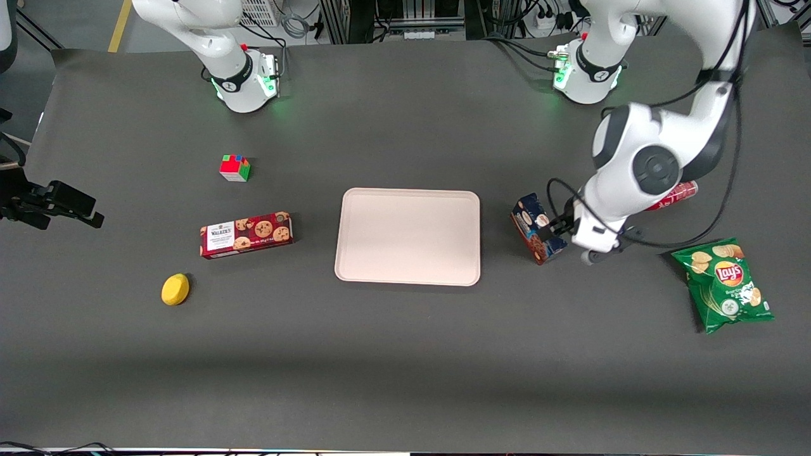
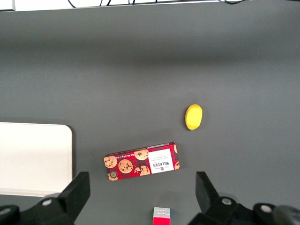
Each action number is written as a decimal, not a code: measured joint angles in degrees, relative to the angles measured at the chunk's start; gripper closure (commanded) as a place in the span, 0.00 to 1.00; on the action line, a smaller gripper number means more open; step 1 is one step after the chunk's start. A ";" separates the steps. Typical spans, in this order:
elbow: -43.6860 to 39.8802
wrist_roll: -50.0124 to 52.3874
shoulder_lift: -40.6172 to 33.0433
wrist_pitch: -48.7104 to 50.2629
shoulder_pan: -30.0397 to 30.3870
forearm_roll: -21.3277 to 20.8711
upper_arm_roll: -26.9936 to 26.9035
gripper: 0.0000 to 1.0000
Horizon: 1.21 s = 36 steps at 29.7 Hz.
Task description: Place cookie box on tray
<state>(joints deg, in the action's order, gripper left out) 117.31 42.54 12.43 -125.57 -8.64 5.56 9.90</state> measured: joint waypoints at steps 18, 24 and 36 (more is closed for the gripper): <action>8.65 2.60 4.00 -12.23 -0.41 -0.43 1.11 1.00; 8.88 3.96 3.87 -12.23 -0.67 -0.47 1.59 1.00; 2.74 4.01 2.74 -4.24 -0.55 -0.68 1.29 1.00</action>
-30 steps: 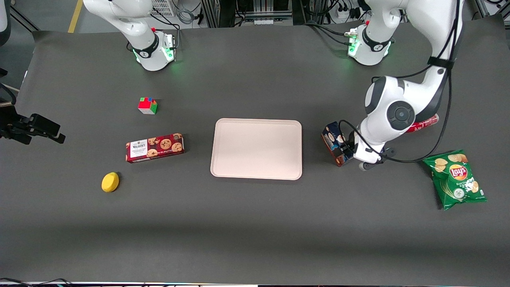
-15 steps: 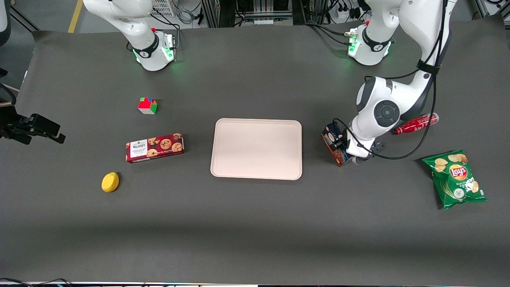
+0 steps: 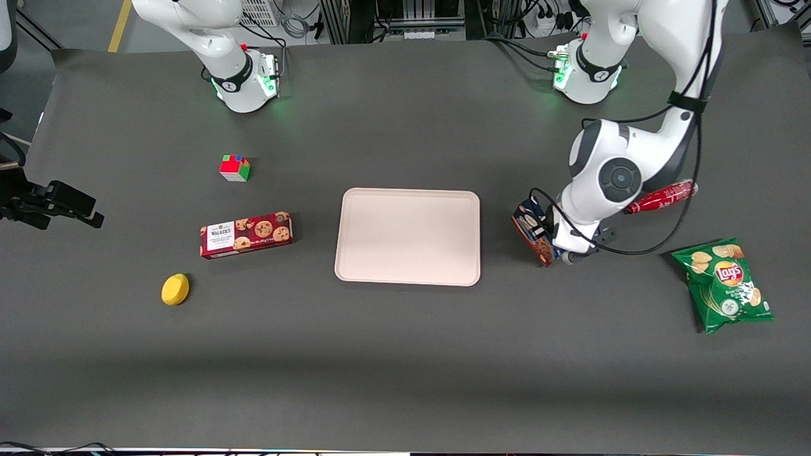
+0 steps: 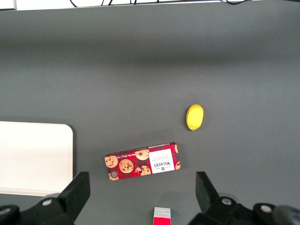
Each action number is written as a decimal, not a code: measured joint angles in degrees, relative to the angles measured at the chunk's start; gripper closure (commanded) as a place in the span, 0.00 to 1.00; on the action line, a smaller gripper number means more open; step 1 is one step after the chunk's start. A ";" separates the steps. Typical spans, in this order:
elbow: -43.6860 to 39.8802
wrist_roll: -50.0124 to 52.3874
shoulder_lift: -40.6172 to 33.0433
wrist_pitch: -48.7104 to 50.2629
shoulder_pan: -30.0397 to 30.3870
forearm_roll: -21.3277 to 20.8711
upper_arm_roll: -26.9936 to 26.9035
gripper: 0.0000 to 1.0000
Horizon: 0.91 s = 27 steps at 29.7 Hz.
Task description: Place cookie box on tray
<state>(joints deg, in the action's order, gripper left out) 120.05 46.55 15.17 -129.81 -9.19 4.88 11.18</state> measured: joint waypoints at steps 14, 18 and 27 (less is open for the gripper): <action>-25.75 -1.29 -3.51 28.88 -0.49 -7.20 5.56 1.00; -28.58 -1.91 -3.37 31.68 -1.61 -7.31 9.12 1.00; -28.49 -4.47 3.97 28.31 -6.97 -7.47 11.40 1.00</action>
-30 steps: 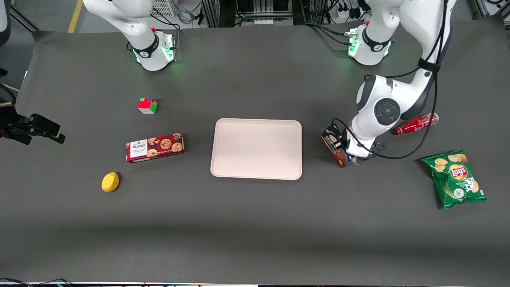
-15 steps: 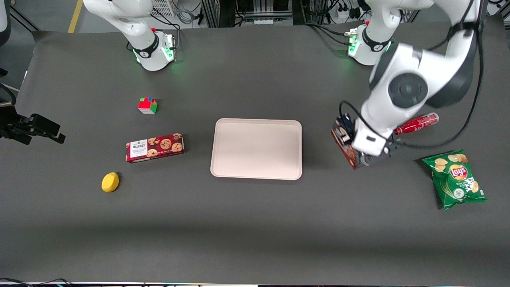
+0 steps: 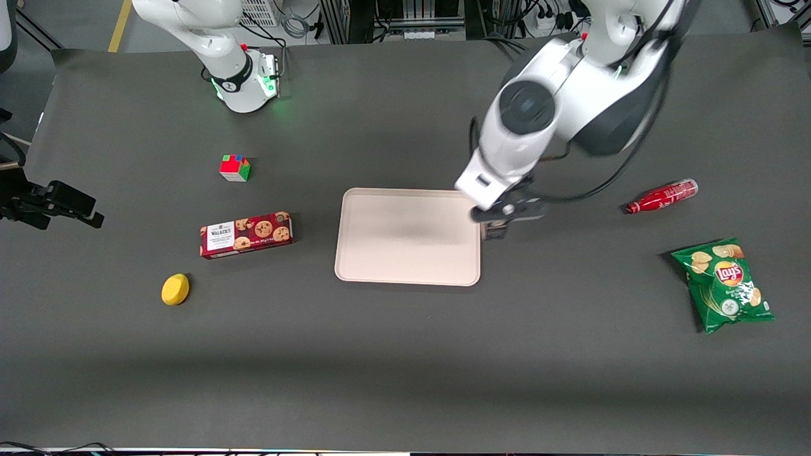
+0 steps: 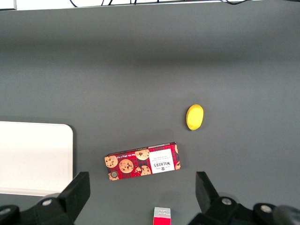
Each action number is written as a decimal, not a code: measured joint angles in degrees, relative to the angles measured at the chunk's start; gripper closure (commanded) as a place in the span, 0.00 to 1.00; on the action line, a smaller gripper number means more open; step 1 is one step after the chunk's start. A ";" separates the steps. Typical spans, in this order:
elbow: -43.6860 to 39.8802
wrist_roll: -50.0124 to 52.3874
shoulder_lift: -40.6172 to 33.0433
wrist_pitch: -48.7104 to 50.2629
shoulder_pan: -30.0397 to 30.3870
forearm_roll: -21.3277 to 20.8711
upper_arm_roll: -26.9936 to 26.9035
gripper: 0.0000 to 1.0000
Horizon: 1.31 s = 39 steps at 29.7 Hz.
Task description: Place cookie box on tray
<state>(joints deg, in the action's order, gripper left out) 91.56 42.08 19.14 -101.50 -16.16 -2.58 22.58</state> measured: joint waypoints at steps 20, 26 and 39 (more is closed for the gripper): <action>0.73 -3.76 15.77 -15.42 -1.06 -1.99 -0.15 0.48; 1.71 -3.87 15.96 -16.51 -1.07 -3.57 -0.22 0.34; 1.67 -3.96 16.26 -16.98 -0.87 -4.47 -1.04 0.00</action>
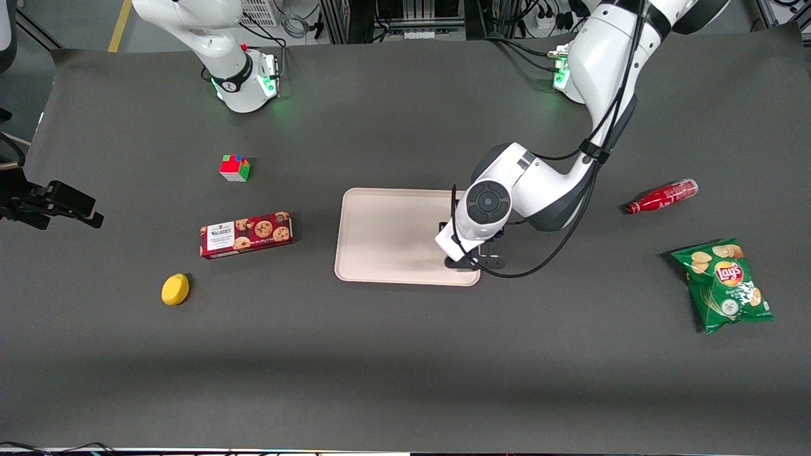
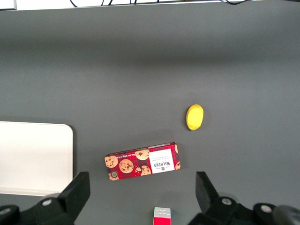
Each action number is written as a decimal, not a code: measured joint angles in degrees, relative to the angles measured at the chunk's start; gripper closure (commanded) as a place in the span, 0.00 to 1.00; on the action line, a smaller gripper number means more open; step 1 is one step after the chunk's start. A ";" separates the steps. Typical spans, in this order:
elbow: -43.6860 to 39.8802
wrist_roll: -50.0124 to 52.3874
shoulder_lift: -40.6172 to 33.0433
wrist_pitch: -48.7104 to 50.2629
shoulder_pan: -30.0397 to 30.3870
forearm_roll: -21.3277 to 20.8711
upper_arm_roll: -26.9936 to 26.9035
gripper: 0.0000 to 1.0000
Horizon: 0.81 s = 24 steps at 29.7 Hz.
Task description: Place cookie box on tray
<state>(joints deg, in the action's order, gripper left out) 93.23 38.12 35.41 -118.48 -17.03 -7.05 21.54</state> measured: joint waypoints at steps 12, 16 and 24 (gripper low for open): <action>-3.54 0.06 -11.07 13.52 1.30 2.33 -4.04 0.00; -4.10 0.08 -19.77 20.86 1.61 3.92 -7.40 0.00; -3.79 -1.33 -35.46 32.29 3.29 4.30 -16.74 0.00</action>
<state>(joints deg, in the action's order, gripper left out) 89.43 36.78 -0.05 -86.19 -13.74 -2.76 4.81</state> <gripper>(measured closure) 0.000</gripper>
